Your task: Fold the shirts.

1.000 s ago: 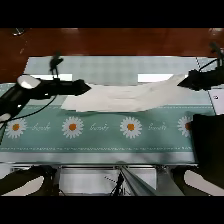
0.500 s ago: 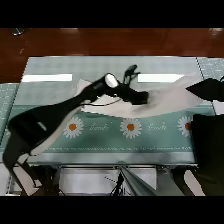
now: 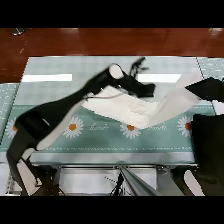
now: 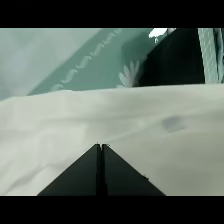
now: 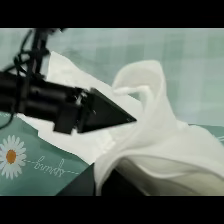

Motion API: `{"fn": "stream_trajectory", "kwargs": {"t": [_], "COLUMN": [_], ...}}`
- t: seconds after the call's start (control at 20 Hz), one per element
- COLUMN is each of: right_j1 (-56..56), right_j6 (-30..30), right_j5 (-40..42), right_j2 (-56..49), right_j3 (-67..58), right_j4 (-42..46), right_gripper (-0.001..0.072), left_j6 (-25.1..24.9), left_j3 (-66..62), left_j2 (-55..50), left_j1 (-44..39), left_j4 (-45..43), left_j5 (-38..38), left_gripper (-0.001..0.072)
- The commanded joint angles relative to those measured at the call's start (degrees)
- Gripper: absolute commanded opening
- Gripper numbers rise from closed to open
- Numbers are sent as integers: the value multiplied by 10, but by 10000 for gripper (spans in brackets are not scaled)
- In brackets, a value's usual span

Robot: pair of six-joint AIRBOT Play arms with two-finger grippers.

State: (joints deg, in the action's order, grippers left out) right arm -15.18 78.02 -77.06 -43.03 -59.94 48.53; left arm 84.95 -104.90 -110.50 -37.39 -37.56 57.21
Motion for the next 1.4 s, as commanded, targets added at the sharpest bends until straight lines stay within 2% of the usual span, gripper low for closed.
{"fn": "stream_trajectory", "kwargs": {"t": [0.0,0.2,0.3,0.4,0.6,0.8,0.85,0.9,0.95,1.15,1.25,1.35], "right_j1": [68,231,307,365,436,450,450,448,439,320,252,198], "right_j6": [17,35,39,38,46,80,82,73,44,43,52,78], "right_j5": [42,142,189,214,237,222,210,182,151,-8,-63,-51], "right_j2": [-14,-110,-195,-296,-491,-617,-633,-641,-639,-555,-469,-351], "right_j3": [0,-35,-85,-154,-292,-359,-361,-361,-361,-364,-359,-297], "right_j4": [-7,-9,-10,-18,-22,-39,-69,-101,-118,-97,7,151], "right_gripper": [17,17,17,17,17,32,220,612,627,627,627,627], "left_j6": [2,-36,-68,-69,-63,-47,-47,-47,-47,-47,-48,-59], "left_j3": [30,193,292,388,530,614,627,637,646,652,652,652], "left_j2": [106,335,457,574,761,836,837,834,828,800,795,794], "left_j1": [129,306,383,442,472,469,469,470,470,470,470,470], "left_j4": [-65,-92,-92,-92,-91,-90,-90,-90,-90,-90,-90,-90], "left_j5": [66,63,61,52,52,49,49,45,36,13,13,13], "left_gripper": [30,30,30,31,30,30,31,30,30,30,30,30]}}
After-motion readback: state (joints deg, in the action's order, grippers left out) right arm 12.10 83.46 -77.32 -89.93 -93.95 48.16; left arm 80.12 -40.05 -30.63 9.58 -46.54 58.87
